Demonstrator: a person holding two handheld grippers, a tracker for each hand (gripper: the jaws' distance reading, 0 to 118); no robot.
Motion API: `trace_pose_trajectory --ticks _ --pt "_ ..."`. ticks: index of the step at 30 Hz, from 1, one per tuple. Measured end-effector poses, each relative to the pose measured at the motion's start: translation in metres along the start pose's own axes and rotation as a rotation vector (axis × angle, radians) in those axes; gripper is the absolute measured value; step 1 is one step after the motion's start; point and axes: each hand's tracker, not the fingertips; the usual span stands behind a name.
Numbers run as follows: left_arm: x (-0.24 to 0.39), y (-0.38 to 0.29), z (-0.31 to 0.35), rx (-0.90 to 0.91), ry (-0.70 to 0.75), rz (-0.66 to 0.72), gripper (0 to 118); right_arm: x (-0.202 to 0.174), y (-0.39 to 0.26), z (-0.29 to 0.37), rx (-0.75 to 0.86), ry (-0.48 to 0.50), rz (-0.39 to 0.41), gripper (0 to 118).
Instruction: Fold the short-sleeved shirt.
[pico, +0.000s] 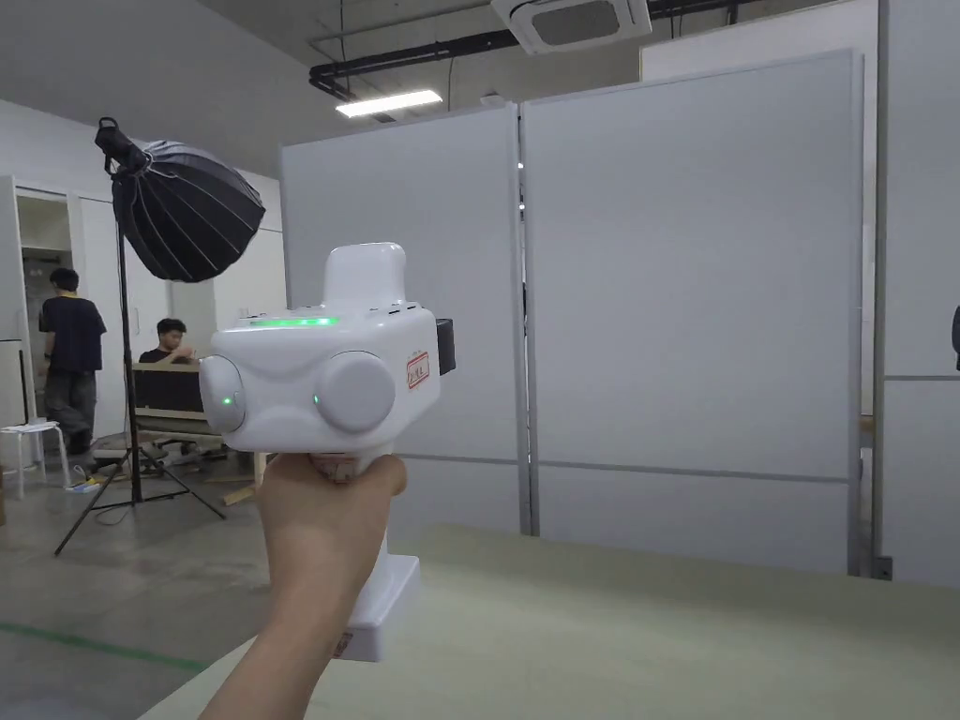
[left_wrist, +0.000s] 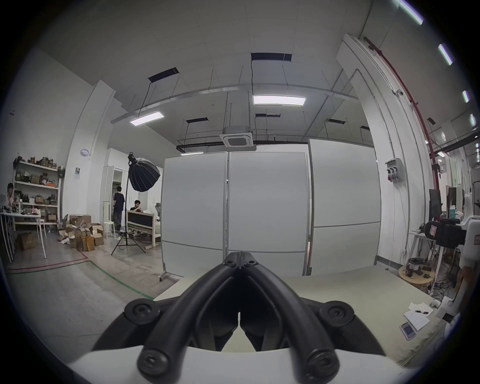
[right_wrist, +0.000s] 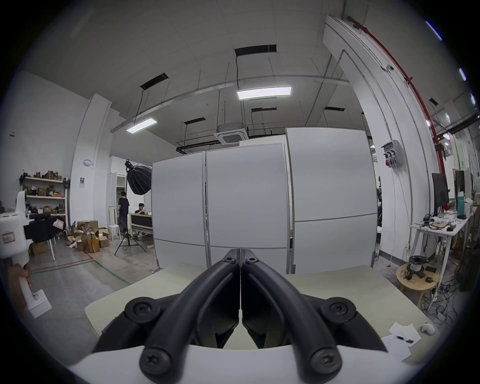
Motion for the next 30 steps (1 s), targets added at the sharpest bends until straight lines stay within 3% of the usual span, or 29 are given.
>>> trace_pose_trajectory --ticks 17,18,19,20,21,22,23,24,30 --pt "0.001 -0.014 -0.02 -0.014 -0.039 -0.004 0 -0.004 -0.005 -0.015 -0.013 -0.005 0.008 3" --pt "0.002 -0.016 -0.024 -0.012 -0.048 -0.004 0 -0.002 -0.007 -0.019 -0.02 -0.01 0.003 6" --pt "0.002 -0.019 -0.03 -0.018 -0.056 -0.004 0 0.0 -0.011 -0.023 -0.027 -0.01 -0.002 23" --pt "0.003 -0.022 -0.038 -0.044 -0.072 -0.006 0 0.002 -0.016 -0.029 -0.034 -0.012 -0.003 58" --pt "0.005 -0.027 -0.047 -0.079 -0.074 -0.009 9 0.003 -0.022 -0.035 -0.049 -0.019 0.001 84" --pt "0.006 -0.035 -0.058 -0.112 -0.07 -0.009 42 0.005 -0.029 -0.044 -0.076 -0.023 0.009 110" --pt "0.007 -0.043 -0.071 -0.126 -0.064 0.002 107 0.007 -0.037 -0.055 -0.127 -0.021 0.014 118" --pt "0.008 -0.053 -0.086 -0.192 -0.056 0.014 118 0.008 -0.044 -0.06 -0.109 -0.027 0.015 118" --pt "0.027 -0.095 -0.139 -0.185 -0.048 0.026 118 0.014 -0.089 -0.113 -0.154 -0.076 0.059 118"
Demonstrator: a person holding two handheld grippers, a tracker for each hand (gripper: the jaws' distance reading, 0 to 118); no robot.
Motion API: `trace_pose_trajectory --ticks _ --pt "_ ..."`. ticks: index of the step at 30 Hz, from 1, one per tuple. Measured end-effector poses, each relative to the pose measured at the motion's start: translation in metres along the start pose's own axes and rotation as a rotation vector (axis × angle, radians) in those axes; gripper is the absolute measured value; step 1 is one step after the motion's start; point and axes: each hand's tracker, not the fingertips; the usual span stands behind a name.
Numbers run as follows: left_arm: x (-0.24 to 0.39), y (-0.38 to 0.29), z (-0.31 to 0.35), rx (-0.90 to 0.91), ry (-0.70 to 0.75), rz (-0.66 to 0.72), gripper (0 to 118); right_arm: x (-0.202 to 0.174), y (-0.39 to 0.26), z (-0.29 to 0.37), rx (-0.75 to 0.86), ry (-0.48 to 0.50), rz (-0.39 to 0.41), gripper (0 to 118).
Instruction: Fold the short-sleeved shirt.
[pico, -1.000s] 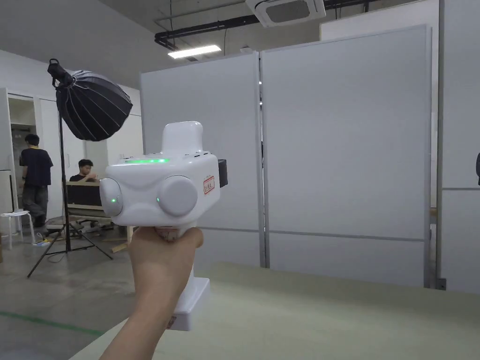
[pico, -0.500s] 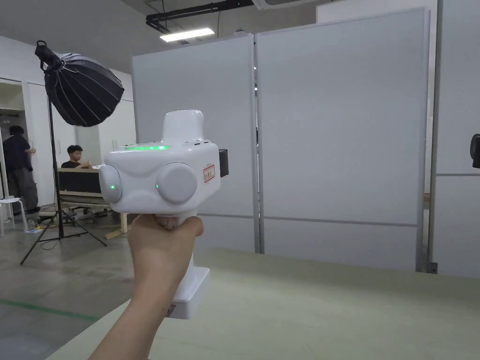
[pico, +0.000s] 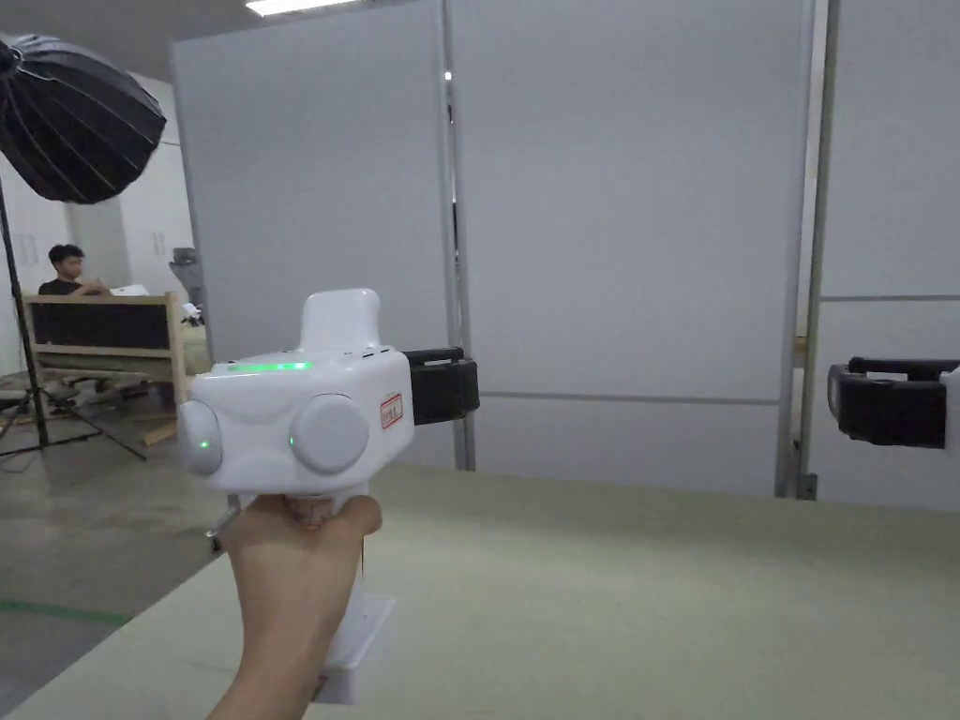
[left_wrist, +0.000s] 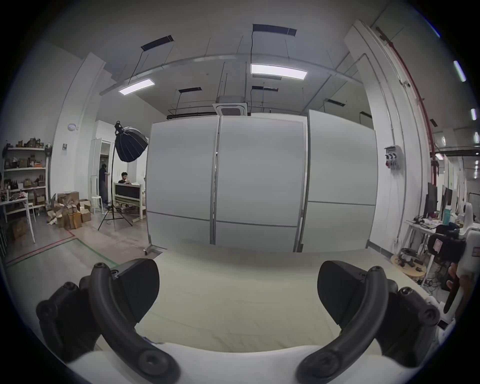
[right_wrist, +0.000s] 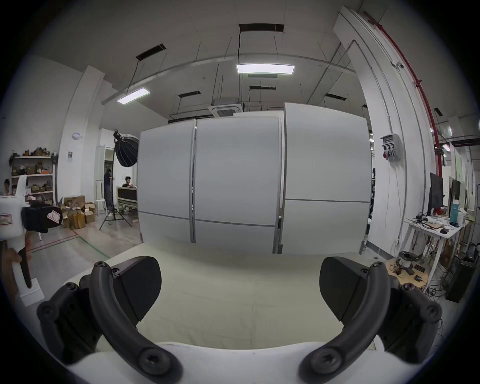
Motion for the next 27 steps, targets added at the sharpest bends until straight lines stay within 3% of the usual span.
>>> trace_pose_trajectory --ticks 6,10,16,22,23,24,25,26,27 --pt "0.014 -0.017 -0.051 0.011 -0.041 0.008 118 0.009 -0.015 -0.048 0.019 -0.008 -0.007 118" --pt "0.031 -0.079 -0.125 -0.263 -0.07 -0.028 118 0.01 -0.062 -0.108 -0.2 -0.017 -0.004 118" --pt "0.07 -0.261 -0.205 -0.624 -0.092 0.033 118 0.017 -0.238 -0.195 -0.603 -0.067 -0.002 118" --pt "0.119 -0.426 -0.211 -1.005 -0.128 0.038 118 0.023 -0.407 -0.214 -0.897 -0.071 0.064 118" --pt "0.121 -0.449 -0.212 -1.009 -0.081 -0.019 118 0.024 -0.43 -0.211 -0.918 -0.059 0.059 118" --pt "0.138 -0.448 -0.193 -0.725 -0.022 -0.247 118 0.024 -0.451 -0.207 -0.938 -0.045 0.033 118" --pt "0.139 -0.434 -0.203 -0.598 -0.065 -0.242 118 0.032 -0.452 -0.193 -0.726 -0.069 -0.119 118" --pt "0.142 -0.446 -0.208 -0.742 0.0 -0.213 118 0.029 -0.426 -0.185 -0.837 -0.05 -0.045 118" --pt "0.143 -0.447 -0.213 -0.75 -0.011 -0.192 118 0.029 -0.43 -0.184 -0.816 -0.043 -0.055 118"
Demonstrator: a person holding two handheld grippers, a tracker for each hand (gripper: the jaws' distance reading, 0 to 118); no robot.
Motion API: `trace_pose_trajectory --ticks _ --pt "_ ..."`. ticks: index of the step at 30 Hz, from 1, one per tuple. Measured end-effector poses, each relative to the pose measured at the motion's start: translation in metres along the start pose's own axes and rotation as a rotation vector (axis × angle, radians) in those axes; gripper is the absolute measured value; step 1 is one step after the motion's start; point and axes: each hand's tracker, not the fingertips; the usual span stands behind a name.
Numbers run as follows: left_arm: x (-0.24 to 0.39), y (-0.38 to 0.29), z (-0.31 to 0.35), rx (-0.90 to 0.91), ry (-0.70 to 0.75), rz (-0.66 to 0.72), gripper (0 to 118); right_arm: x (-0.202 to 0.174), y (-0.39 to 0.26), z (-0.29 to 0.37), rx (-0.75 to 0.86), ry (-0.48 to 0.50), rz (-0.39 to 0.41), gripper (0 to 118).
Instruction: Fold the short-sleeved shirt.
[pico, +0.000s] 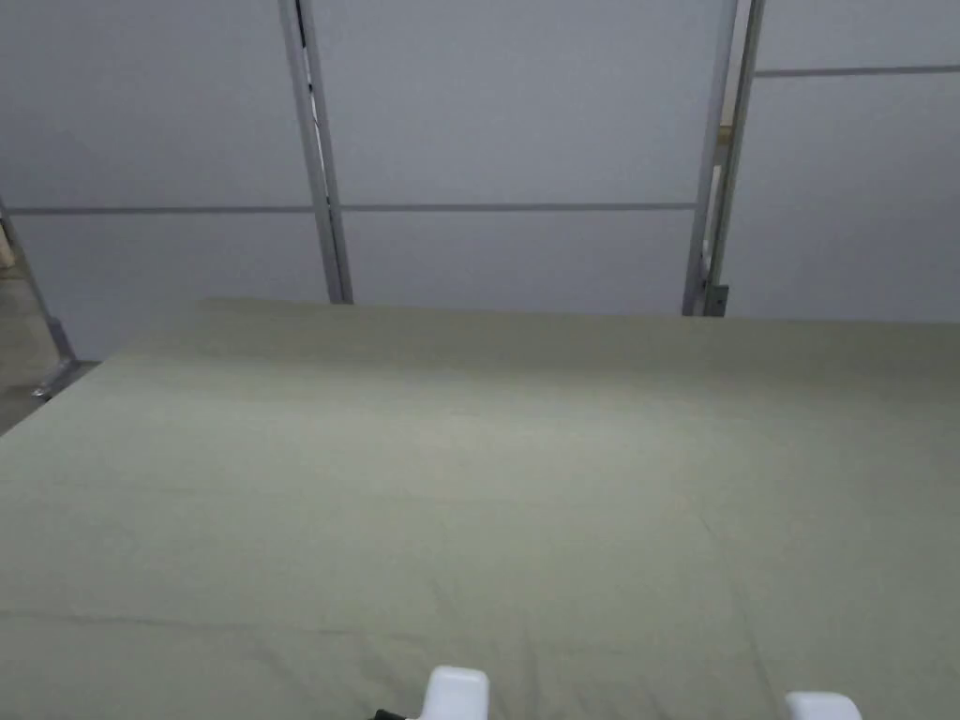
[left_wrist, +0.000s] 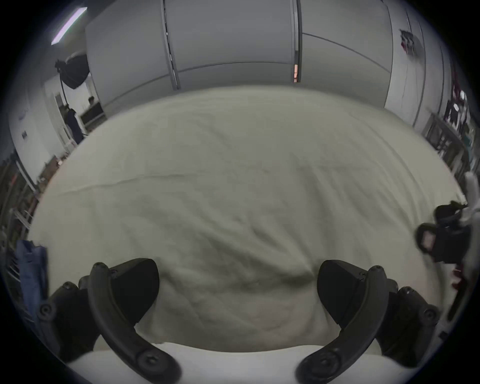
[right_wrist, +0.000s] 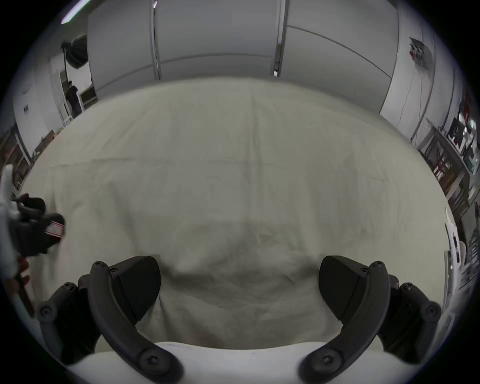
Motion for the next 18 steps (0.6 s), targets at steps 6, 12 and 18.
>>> trace_pose_trajectory --ticks 6,12,18 --pt "-0.018 -0.003 0.017 -0.007 -0.068 0.054 118 -0.005 0.001 -0.001 -0.01 -0.035 0.015 118" --pt "-0.018 -0.007 0.008 -0.046 -0.083 0.062 118 -0.012 0.009 0.01 -0.021 -0.03 0.01 118" --pt "-0.015 -0.003 0.008 -0.055 -0.068 0.048 118 -0.005 0.015 0.005 -0.034 -0.029 0.013 118"
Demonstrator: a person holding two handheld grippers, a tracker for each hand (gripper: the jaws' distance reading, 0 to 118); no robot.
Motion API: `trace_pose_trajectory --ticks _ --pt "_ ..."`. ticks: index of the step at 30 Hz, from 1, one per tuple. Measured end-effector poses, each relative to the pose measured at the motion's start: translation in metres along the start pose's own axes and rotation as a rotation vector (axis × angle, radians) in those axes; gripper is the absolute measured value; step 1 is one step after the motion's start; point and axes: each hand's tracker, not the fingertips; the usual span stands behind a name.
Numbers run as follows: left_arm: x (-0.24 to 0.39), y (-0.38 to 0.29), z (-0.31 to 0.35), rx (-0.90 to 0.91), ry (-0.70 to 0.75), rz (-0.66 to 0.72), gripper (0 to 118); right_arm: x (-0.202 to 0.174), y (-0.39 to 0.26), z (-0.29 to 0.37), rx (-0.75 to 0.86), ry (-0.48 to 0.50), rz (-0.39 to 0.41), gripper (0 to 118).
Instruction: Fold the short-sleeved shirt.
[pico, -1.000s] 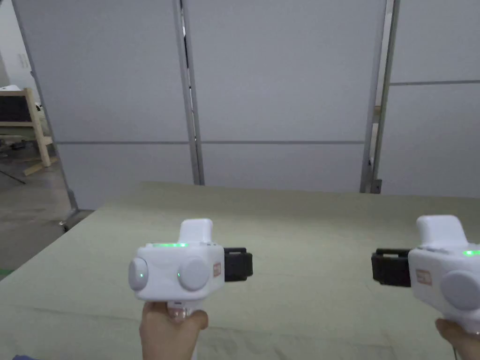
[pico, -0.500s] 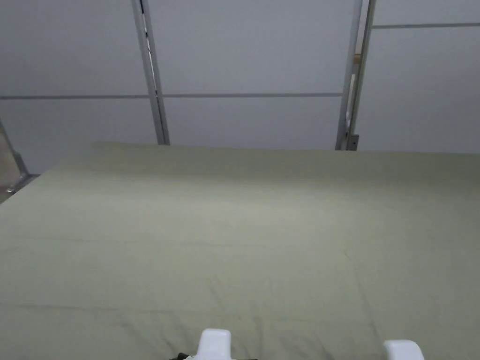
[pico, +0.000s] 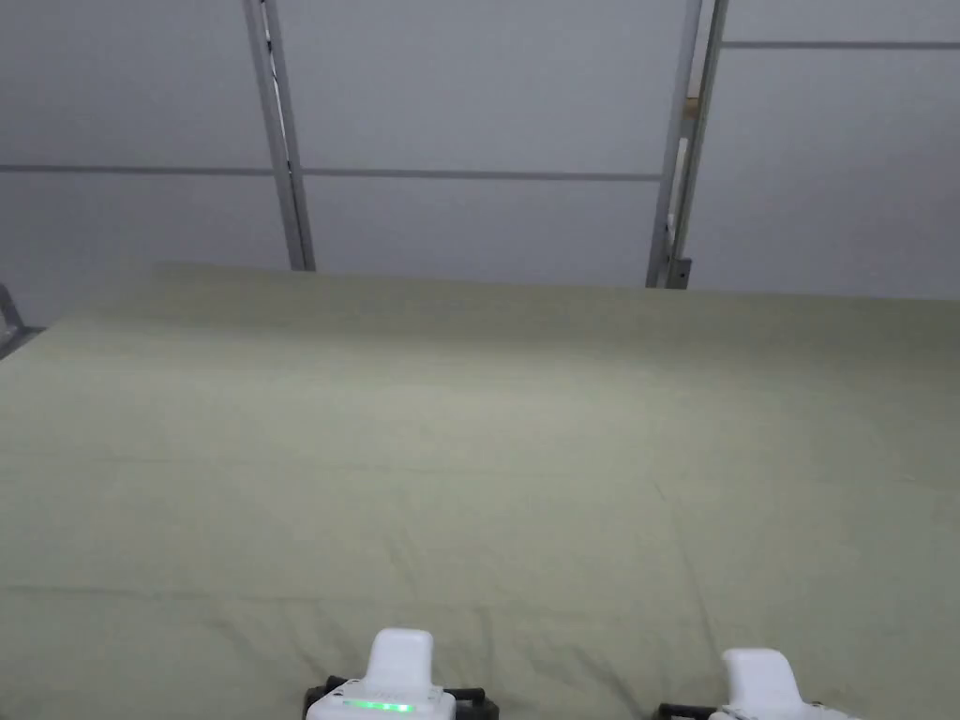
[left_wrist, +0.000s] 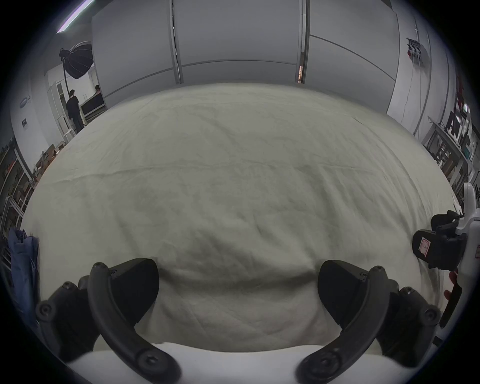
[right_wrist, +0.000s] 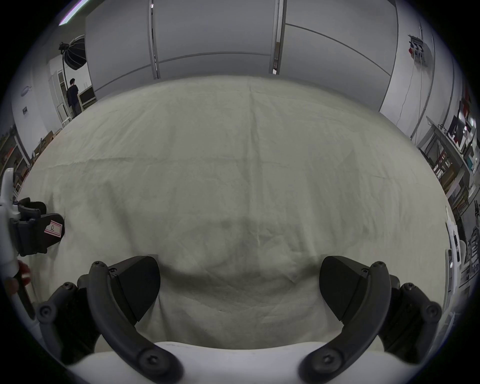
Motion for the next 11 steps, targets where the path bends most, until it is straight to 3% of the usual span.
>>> trace_pose_trajectory --ticks 11 --pt "-0.004 0.0 0.005 -0.024 -0.019 0.017 118 0.003 -0.002 -0.013 -0.003 0.016 0.0 118"
